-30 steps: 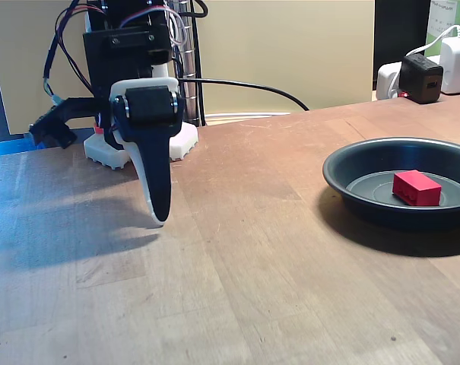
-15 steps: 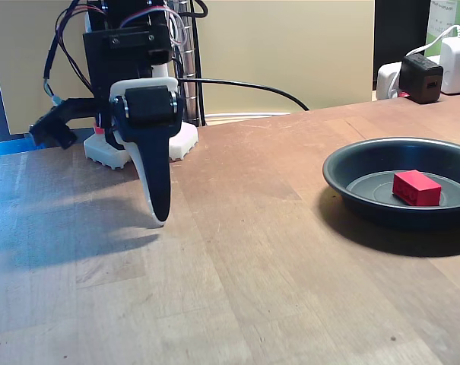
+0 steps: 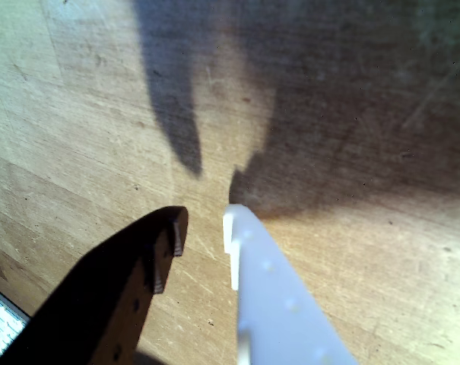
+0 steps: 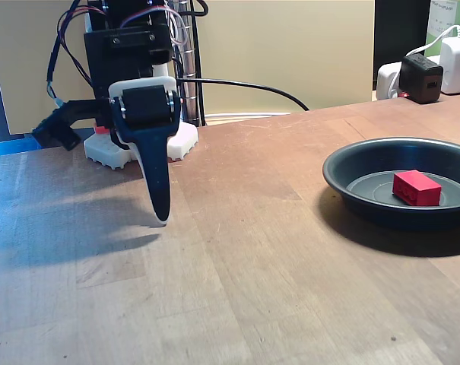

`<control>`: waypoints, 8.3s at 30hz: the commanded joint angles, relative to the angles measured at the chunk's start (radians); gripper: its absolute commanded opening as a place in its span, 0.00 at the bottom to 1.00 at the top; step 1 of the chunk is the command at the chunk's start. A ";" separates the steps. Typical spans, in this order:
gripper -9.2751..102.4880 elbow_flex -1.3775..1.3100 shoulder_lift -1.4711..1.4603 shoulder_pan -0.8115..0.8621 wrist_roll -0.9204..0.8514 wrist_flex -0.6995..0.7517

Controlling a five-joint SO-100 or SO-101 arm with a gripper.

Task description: Grasp a lego block and put it in the bin.

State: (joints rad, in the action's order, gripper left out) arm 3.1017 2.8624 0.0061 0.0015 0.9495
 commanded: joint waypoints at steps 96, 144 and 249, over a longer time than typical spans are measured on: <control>0.09 0.051 0.002 -0.002 -0.077 0.005; 0.09 0.051 0.002 -0.002 -0.077 0.005; 0.09 0.051 0.002 -0.002 -0.077 0.005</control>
State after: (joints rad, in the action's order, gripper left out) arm 3.1017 2.8624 0.0000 -0.0752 0.9495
